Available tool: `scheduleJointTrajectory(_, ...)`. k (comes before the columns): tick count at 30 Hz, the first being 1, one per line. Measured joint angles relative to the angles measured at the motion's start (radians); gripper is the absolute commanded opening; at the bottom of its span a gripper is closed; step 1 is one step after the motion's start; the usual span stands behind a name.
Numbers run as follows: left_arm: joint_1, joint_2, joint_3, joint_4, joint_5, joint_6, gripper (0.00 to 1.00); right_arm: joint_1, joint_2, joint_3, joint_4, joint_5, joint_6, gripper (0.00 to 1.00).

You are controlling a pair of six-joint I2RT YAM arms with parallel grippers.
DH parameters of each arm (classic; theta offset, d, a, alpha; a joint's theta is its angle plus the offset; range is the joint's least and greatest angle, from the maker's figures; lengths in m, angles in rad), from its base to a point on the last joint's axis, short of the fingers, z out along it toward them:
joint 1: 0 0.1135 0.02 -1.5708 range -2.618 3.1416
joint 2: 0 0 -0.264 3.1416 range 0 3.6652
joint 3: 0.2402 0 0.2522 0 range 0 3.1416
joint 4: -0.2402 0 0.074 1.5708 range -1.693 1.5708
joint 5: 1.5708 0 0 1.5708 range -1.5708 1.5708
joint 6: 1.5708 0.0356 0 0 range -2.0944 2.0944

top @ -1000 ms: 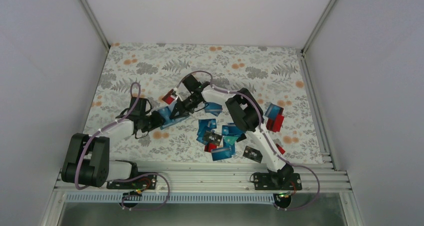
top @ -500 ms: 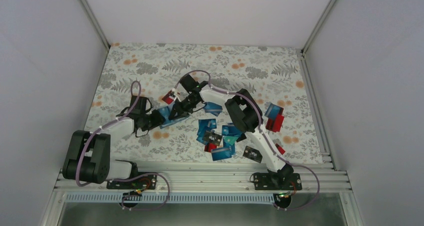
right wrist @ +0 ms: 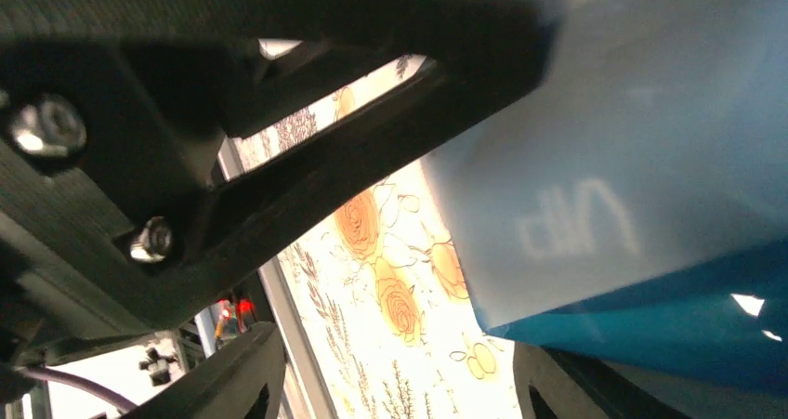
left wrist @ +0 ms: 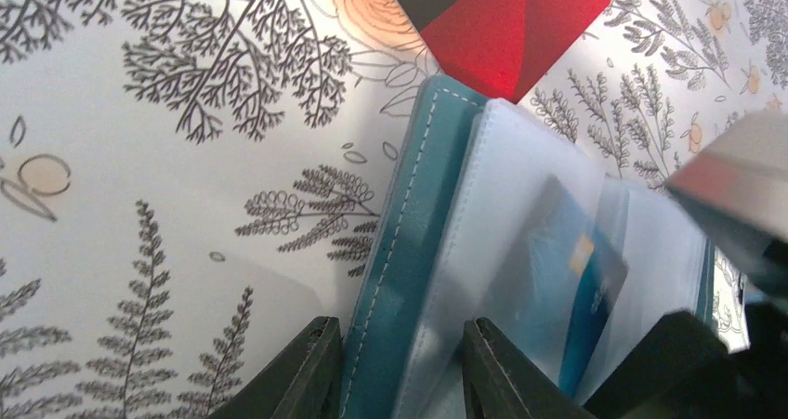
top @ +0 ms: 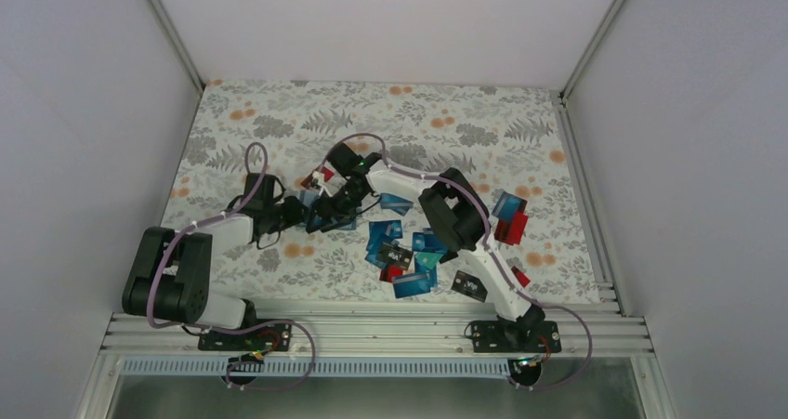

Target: Put the credit cards into the card holder

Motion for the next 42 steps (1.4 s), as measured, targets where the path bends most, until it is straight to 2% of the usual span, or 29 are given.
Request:
scheduleJointTrajectory(8,-0.008,0.014,-0.001,0.047,-0.002,0.000,0.33,0.036,-0.033,-0.004,-0.035,0.073,-0.007,0.75)
scheduleJointTrajectory(16,-0.009,0.009,-0.014,0.067,0.001,0.000,0.33,0.027,-0.058,-0.003,-0.053,0.197,-0.004,0.73)
scheduleJointTrajectory(28,-0.010,-0.001,-0.030,0.083,0.015,0.010,0.34,0.004,-0.012,0.101,-0.104,0.253,-0.008,0.71)
scheduleJointTrajectory(42,-0.021,-0.100,-0.018,-0.124,-0.029,-0.005,0.38,0.001,-0.063,0.075,-0.132,0.314,-0.026,0.70)
